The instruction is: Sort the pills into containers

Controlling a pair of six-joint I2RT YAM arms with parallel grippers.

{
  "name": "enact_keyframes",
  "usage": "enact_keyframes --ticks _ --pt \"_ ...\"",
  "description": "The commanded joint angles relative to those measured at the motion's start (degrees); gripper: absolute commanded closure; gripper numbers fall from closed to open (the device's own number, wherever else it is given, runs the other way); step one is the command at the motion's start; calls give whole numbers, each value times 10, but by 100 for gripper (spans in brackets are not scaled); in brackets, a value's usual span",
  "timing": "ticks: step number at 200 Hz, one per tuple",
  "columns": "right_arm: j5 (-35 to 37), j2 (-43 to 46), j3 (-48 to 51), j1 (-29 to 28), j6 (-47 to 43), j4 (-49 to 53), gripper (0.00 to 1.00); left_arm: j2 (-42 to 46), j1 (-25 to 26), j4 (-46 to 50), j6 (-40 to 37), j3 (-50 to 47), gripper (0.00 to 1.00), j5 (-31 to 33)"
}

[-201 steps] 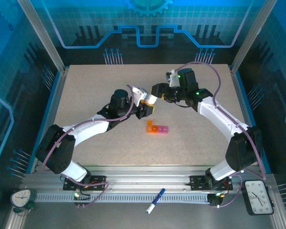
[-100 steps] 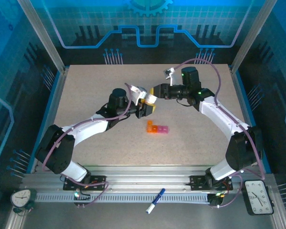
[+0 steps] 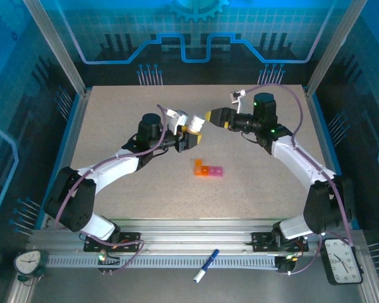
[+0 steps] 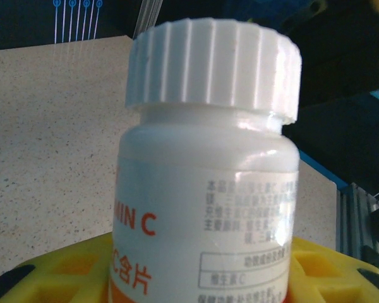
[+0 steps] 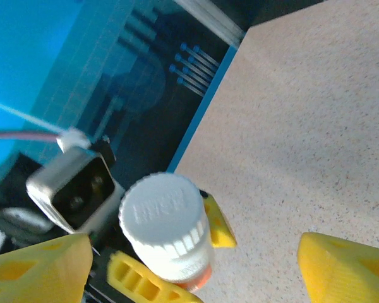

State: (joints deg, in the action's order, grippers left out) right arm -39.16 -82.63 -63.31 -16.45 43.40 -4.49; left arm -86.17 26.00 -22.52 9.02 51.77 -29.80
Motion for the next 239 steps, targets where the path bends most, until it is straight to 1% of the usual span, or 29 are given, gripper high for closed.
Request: enact_keyframes --ticks 1,17,37,92,137,160,173,199,211,221,239 --pt "88 22 0 -10 61 27 15 10 2 31 -38 28 100 15" --pt "131 21 -15 -22 63 67 14 6 3 48 -51 37 100 22" --pt "154 12 -31 -37 66 88 15 3 3 54 -60 42 100 26" --pt "168 -13 -62 -74 60 92 16 -6 10 73 -74 54 100 29" --pt "161 -33 -79 -92 57 91 20 -8 15 73 -77 56 100 30" --pt "160 -41 -85 -98 57 91 24 -10 17 73 -75 58 100 29" --pt "159 -44 -85 -101 57 89 29 -11 17 74 -74 59 100 29" --pt "156 -41 -80 -100 52 84 45 -12 19 71 -72 60 100 31" --pt "150 -40 -78 -98 45 84 51 -12 19 68 -68 59 100 31" --pt "141 -38 -73 -95 36 77 54 -11 19 64 -66 58 100 30" --pt "100 -34 -60 -77 2 47 54 -7 19 60 -61 57 100 24"
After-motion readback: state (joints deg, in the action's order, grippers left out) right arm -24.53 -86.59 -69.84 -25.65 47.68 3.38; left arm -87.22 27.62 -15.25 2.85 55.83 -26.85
